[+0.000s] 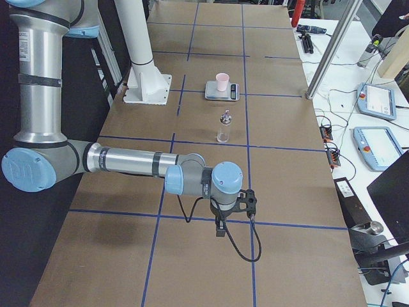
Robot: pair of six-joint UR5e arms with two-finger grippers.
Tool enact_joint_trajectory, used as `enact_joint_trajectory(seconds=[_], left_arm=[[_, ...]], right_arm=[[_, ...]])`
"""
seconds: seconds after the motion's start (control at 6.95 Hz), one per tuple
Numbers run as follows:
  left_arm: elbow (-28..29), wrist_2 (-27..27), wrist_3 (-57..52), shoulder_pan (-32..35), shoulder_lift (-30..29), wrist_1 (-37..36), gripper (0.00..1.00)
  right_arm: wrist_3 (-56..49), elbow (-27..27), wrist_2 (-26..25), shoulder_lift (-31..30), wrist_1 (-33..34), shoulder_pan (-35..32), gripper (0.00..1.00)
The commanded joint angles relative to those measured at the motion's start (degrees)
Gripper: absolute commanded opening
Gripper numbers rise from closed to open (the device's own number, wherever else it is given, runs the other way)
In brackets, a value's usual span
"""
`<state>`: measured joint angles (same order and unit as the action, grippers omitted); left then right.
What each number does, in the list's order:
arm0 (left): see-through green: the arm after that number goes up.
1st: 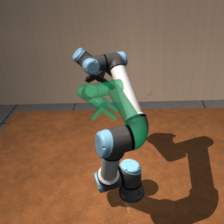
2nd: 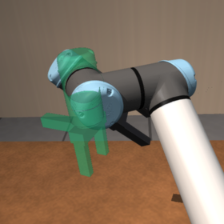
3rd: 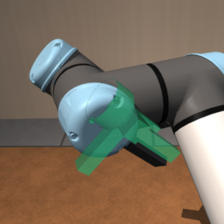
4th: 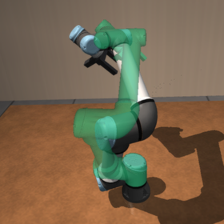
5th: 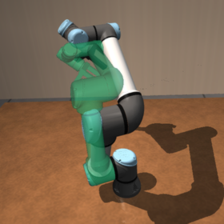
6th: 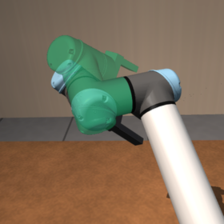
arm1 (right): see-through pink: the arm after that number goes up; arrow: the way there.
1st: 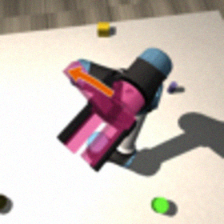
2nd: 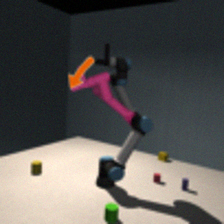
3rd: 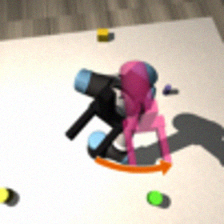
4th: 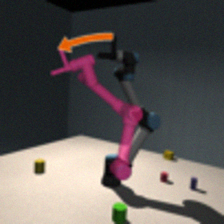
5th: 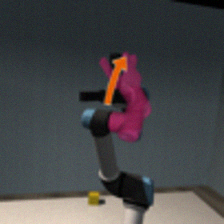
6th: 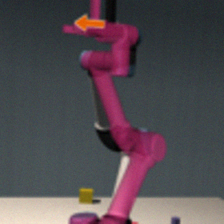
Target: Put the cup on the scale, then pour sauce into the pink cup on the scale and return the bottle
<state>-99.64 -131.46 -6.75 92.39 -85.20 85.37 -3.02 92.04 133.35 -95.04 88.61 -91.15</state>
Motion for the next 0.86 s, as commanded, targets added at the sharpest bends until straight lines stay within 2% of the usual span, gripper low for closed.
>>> enact_joint_trajectory(seconds=[0.0,0.72], left_arm=[[0.1,0.4,0.0,0.0,-0.1,0.1,1.00],[0.8,-0.1,0.2,0.0,-0.1,0.2,1.00]], right_arm=[[-0.1,-0.2,-0.2,-0.6,-0.1,0.0,1.00],[-0.1,0.0,-0.1,-0.7,-0.2,0.0,1.00]])
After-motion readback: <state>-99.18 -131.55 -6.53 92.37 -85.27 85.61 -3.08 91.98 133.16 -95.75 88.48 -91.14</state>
